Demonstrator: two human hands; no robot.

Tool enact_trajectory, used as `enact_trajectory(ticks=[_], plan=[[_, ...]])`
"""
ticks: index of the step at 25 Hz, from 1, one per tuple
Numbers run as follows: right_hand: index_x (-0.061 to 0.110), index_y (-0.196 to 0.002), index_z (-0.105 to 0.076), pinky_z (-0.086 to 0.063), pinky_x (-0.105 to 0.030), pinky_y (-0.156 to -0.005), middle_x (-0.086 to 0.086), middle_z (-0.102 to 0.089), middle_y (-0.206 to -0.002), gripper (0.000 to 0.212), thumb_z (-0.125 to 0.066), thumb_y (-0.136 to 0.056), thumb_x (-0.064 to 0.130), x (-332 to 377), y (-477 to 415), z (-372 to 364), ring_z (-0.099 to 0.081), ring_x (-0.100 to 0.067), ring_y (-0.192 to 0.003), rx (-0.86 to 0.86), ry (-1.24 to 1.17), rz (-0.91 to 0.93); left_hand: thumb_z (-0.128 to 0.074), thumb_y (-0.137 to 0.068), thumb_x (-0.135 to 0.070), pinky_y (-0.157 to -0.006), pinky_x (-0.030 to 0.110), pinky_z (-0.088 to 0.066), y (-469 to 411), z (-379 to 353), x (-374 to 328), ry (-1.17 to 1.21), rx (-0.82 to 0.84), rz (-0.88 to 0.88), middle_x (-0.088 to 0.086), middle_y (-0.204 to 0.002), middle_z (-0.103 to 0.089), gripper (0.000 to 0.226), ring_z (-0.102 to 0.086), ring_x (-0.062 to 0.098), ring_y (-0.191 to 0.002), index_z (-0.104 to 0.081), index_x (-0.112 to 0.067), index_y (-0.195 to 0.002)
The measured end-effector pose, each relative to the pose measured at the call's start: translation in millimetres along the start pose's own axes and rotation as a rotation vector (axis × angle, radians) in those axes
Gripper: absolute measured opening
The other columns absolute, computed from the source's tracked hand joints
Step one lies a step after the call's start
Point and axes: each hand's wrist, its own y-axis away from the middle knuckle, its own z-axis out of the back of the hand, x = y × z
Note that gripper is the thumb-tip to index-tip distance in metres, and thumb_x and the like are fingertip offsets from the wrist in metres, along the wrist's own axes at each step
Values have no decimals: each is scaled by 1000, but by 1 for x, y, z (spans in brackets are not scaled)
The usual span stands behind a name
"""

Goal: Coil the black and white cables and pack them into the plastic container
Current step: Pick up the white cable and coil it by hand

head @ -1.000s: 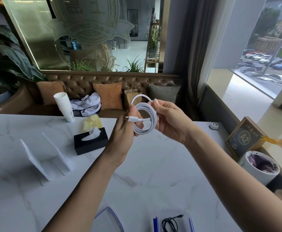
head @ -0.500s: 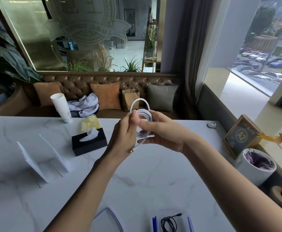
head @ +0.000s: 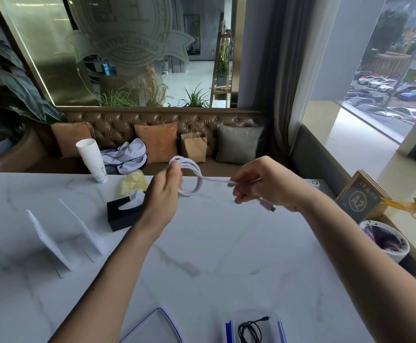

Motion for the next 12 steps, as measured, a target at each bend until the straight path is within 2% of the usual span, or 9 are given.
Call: enact_trajectory(ticks=[3,7,10,12], plan=[[-2,-96,-72,-64,-32,-71,-11,-76,-82,17,-56,-93,-9,-10,-4,14,-77,-19,-77,-225,102,76,-35,-104,-37,-57,25,-30,-3,3,4,94,19,28,-7,-65,-38,42,-34,7,-54,-46,-28,-65],[10,-91,-74,-61,-38,-74,-3,-76,-82,13,-62,-91,5,-16,-11,5,-73,-18,-80,-498,312,192,-35,-104,-34,-55,24,-28,-1,-1,1,250,84,90,-8,-61,-36,44,-30,6,-51,-41,-22,-62],[19,-95,-76,-52,-36,-83,-4,-66,-94,10,-67,-91,18,-25,-20,-3,-61,-22,-97,-515,410,184,-33,-105,-32,-55,24,-23,3,-4,-7,410,162,88,-5,-61,-31,45,-24,8,-53,-34,-20,-62],[23,-95,-75,-49,-40,-82,-5,-58,-96,9,-68,-90,26,-30,-26,-9,-54,-27,-98,-538,505,167,-32,-105,-31,-56,24,-22,4,-8,-11,502,193,80,-6,-61,-31,44,-24,7,-53,-34,-20,-63]])
